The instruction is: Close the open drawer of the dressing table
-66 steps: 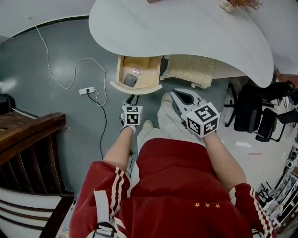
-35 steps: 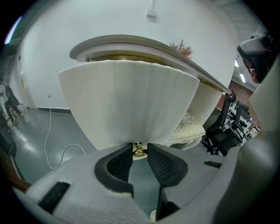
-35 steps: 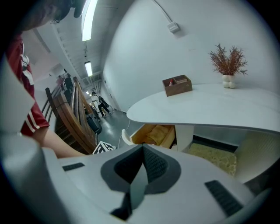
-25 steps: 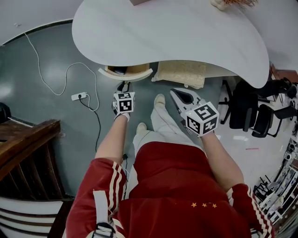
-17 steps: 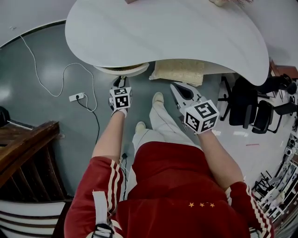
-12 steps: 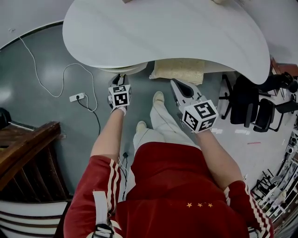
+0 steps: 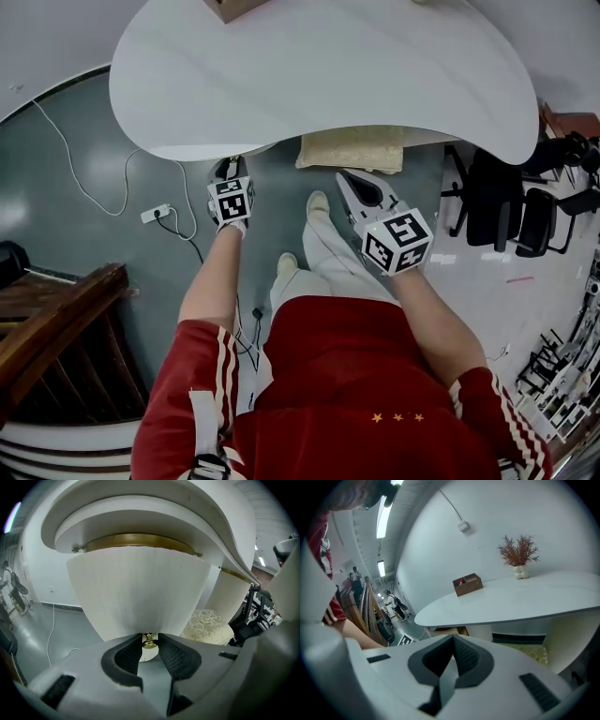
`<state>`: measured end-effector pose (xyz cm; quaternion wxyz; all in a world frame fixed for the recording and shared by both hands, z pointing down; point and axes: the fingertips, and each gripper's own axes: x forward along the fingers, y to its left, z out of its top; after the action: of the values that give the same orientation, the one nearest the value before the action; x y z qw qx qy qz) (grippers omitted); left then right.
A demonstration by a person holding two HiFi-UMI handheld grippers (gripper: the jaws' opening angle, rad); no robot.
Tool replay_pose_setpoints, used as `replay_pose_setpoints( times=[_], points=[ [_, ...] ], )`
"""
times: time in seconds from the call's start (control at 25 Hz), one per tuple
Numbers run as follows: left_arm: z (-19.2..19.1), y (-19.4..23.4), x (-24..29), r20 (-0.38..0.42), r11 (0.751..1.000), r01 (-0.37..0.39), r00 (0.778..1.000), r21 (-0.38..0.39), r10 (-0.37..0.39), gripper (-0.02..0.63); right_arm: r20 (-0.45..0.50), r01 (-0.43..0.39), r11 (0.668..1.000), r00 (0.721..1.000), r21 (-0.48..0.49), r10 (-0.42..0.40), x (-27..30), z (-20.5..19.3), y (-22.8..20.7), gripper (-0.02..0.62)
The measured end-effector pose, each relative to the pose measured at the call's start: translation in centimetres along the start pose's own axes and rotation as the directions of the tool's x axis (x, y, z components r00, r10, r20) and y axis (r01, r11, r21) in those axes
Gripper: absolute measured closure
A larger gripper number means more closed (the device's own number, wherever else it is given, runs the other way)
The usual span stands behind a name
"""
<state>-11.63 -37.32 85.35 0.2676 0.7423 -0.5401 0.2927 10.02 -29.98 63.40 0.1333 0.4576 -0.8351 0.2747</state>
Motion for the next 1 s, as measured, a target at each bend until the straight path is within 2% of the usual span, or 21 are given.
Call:
replay_pose_setpoints(
  times=[0.36, 0.56, 0.76, 1.0],
  points=[
    [3.1, 0.6, 2.4, 0.004, 0.999, -0.033, 0.999, -0.016, 0.033, 0.502, -0.014, 0.015, 0.999, 1.000, 0.037, -0.015, -0.7, -0.6, -2.1, 0.594],
    [4.3, 1.4, 2.6, 0.032, 0.996, -0.087, 0.996, -0.021, 0.088, 0.499, -0.011, 0.017, 0.999, 1.000, 0.033, -0.017, -1.0, -0.5, -2.8, 0.594],
    [4.4, 1.2, 2.4, 0.044, 0.996, -0.078, 0.996, -0.054, 0.080, 0.499, -0.015, 0.022, 0.999, 1.000, 0.026, -0.022, -1.4, -0.4, -3.0, 0.593],
    [3.6, 1.1, 1.1, 0.049, 0.989, -0.062, 0.996, -0.136, 0.069, 0.457, -0.010, 0.027, 1.000, 1.000, 0.006, -0.026, -2.1, 0.2, -2.3, 0.594]
  ],
)
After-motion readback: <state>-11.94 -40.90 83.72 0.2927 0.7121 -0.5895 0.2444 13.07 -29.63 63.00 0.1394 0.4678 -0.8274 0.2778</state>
